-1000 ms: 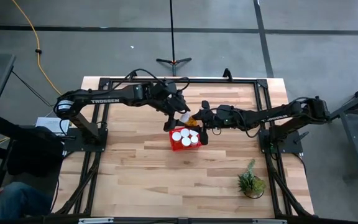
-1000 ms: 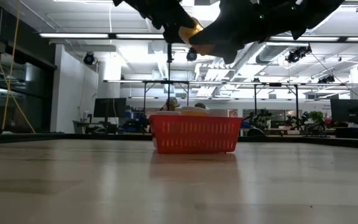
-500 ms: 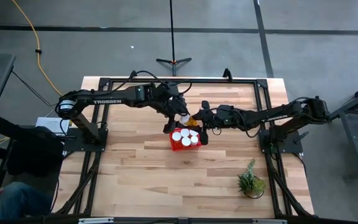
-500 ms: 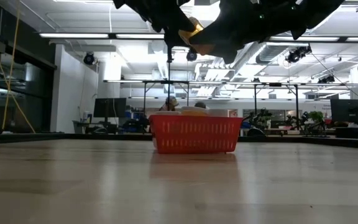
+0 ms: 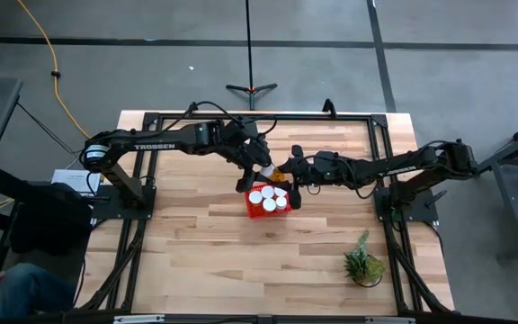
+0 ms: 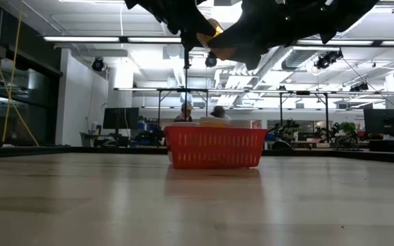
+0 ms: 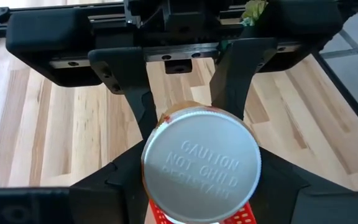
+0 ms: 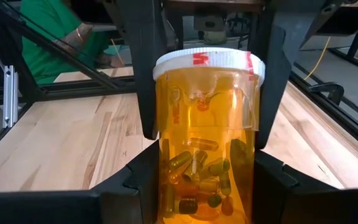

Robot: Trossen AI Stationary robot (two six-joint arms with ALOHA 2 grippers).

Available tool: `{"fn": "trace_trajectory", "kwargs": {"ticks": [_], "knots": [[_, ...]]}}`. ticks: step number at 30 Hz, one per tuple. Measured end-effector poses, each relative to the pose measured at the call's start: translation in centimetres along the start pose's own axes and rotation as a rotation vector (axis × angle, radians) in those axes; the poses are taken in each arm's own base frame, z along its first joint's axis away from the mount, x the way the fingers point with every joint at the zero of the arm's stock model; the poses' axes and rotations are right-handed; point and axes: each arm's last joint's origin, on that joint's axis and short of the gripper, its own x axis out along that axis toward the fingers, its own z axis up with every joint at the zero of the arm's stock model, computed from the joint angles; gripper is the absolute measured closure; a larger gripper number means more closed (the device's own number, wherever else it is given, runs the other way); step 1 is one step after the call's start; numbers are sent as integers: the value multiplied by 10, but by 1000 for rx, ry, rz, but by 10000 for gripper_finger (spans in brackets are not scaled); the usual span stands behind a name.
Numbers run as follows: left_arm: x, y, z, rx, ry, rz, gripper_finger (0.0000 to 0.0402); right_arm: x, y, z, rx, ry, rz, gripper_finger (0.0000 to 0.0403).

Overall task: Pick and place pill bottles into a basket
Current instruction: Put the orange medicine bottle into the bin

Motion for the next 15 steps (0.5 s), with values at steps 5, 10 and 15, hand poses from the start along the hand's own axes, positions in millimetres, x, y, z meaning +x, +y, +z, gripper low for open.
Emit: {"fn": "trace_trajectory", "kwargs": {"ticks": [5, 10, 15], "knots": [[0, 0, 0, 0, -2, 1, 147, 0, 0, 0, 0, 0, 0, 240], [0, 0, 1, 2, -6, 2, 156, 0, 0, 0, -1, 2, -10, 221], [0, 0, 1, 4, -13, 4, 159, 0, -2, -2, -3, 18, -53, 172]]}}
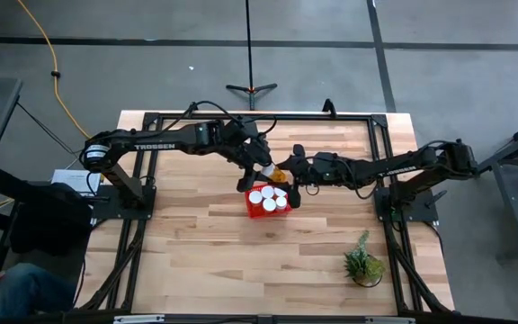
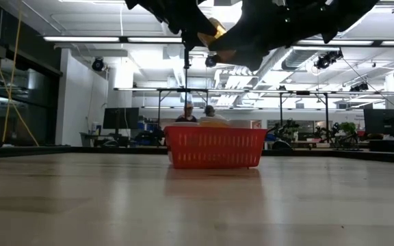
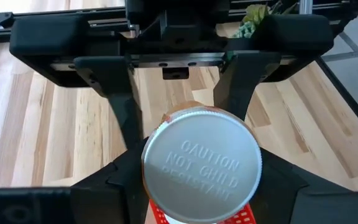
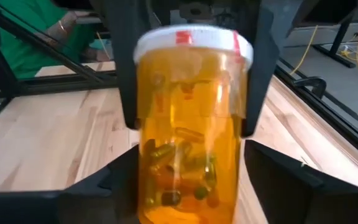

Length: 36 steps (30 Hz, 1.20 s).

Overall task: Pick and place pill bottles into a basket
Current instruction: Put the orange medicine bottle into the bin

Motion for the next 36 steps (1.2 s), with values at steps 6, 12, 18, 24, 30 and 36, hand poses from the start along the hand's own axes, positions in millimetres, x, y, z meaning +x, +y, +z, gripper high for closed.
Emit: {"fn": "trace_trajectory", "kwargs": {"ticks": [6, 12, 18, 24, 30, 36], "knots": [[0, 0, 0, -1, 3, -2, 150, 0, -1, -5, -39, 47, -14, 129], [0, 0, 1, 5, -10, 1, 160, -1, -1, -13, -46, 130, -12, 122], [0, 1, 2, 10, -22, 4, 147, -2, -2, -18, -71, 189, -27, 121], [0, 1, 2, 11, -19, 14, 161, -3, -3, -22, -75, 226, -50, 121], [-1, 1, 3, 9, -7, 37, 153, -15, -11, -23, -64, 318, -125, 121], [-11, 1, 15, 34, -14, 57, 161, -37, -24, -14, -42, 362, -200, 121]]}}
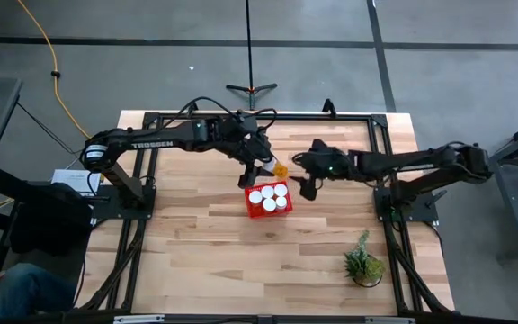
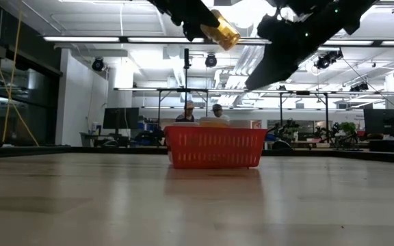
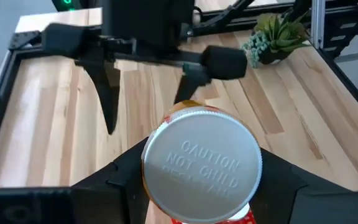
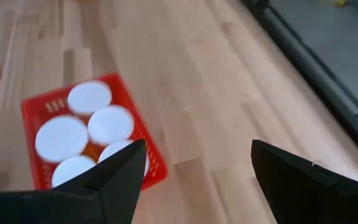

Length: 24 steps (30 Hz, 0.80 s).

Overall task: Pick and place pill bottles into a basket
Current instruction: Put the orange medicine bottle into the bin

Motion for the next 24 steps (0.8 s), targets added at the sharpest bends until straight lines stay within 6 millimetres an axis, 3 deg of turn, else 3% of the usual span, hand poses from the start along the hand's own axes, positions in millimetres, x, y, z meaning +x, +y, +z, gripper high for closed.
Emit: {"fn": "trace_trajectory", "kwargs": {"ticks": [7, 16, 24], "knots": [[-4, 0, 2, -22, 40, 28, 158, -29, -23, 9, 48, -67, -106, 121], [-4, -1, -1, -112, 68, 19, 161, -62, -58, -2, 115, 21, -274, 121], [-3, -11, -5, -172, 133, -2, 159, -73, -82, -8, 285, 18, -380, 121]]}}
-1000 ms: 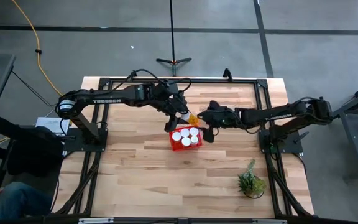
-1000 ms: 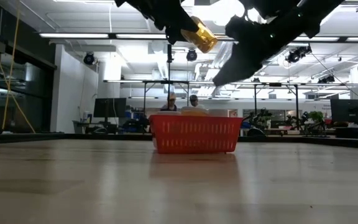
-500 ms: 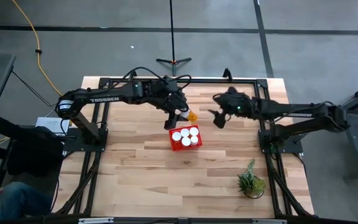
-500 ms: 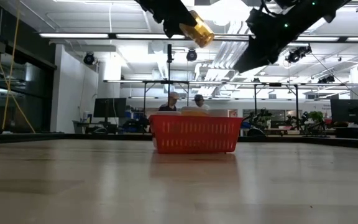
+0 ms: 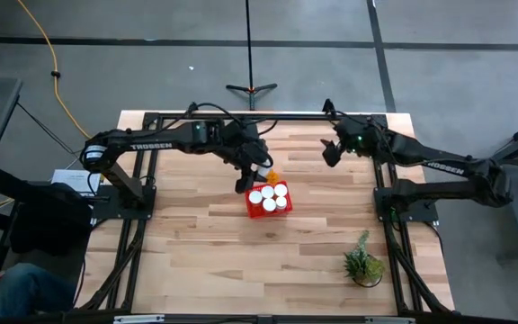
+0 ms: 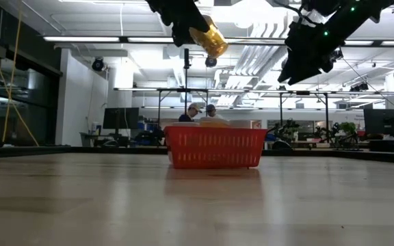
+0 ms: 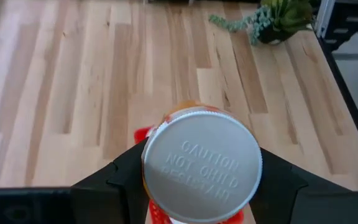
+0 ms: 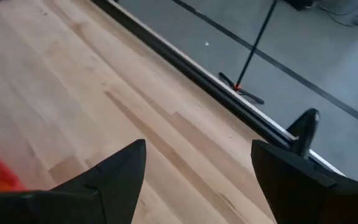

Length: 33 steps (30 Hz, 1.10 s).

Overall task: Pick and place pill bottles into a basket
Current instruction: Put the orange medicine bottle into the bin

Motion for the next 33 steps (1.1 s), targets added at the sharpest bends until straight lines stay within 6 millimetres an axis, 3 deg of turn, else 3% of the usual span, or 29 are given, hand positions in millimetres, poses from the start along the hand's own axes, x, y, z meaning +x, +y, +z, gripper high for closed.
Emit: {"fn": "trace_trajectory", "kwargs": {"ticks": [18, 33], "knots": [[8, -38, -10, -9, 133, -48, 161, 4, -18, 2, 52, 4, -73, 121], [45, -49, -27, -29, 305, -91, 161, 4, -20, -2, 46, 46, -85, 121]]}}
